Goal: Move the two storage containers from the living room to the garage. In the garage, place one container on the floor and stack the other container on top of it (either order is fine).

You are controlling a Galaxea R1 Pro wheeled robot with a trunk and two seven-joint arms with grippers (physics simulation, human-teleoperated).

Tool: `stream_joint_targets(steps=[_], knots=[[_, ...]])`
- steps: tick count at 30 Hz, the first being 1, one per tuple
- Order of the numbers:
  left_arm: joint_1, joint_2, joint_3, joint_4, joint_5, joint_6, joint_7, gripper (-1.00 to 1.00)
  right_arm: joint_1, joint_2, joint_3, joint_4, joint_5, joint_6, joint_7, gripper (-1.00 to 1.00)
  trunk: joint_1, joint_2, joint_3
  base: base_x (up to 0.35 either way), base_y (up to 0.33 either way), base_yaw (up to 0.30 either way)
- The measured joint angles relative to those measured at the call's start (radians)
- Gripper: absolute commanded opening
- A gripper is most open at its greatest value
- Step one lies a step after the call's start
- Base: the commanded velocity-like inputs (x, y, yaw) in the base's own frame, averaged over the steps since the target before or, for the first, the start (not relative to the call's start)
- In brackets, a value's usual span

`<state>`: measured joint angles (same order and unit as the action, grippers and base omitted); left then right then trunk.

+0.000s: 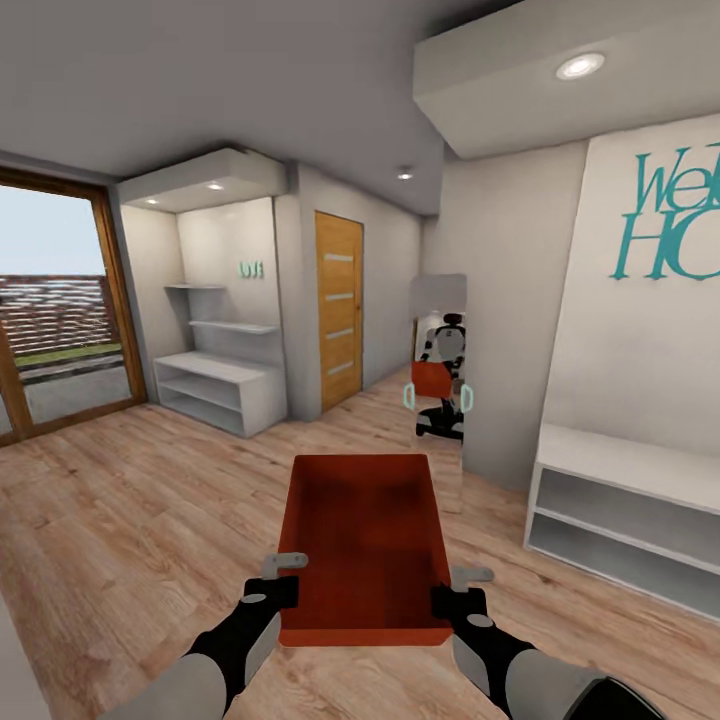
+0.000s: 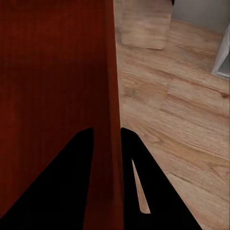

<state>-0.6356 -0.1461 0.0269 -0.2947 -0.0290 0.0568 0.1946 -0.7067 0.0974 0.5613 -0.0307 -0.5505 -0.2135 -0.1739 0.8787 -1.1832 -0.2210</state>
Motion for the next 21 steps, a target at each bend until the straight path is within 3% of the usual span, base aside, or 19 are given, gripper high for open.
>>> stream_joint_targets(steps=[21], knots=[[0.0,-0.002,0.008,0.0,-0.008,0.0,0.0,-1.0,0.0,-0.001,0.0,0.0,0.0,0.0,0.001,-1.0,0.0,0.0,0.0,0.322,0.0,0.0]])
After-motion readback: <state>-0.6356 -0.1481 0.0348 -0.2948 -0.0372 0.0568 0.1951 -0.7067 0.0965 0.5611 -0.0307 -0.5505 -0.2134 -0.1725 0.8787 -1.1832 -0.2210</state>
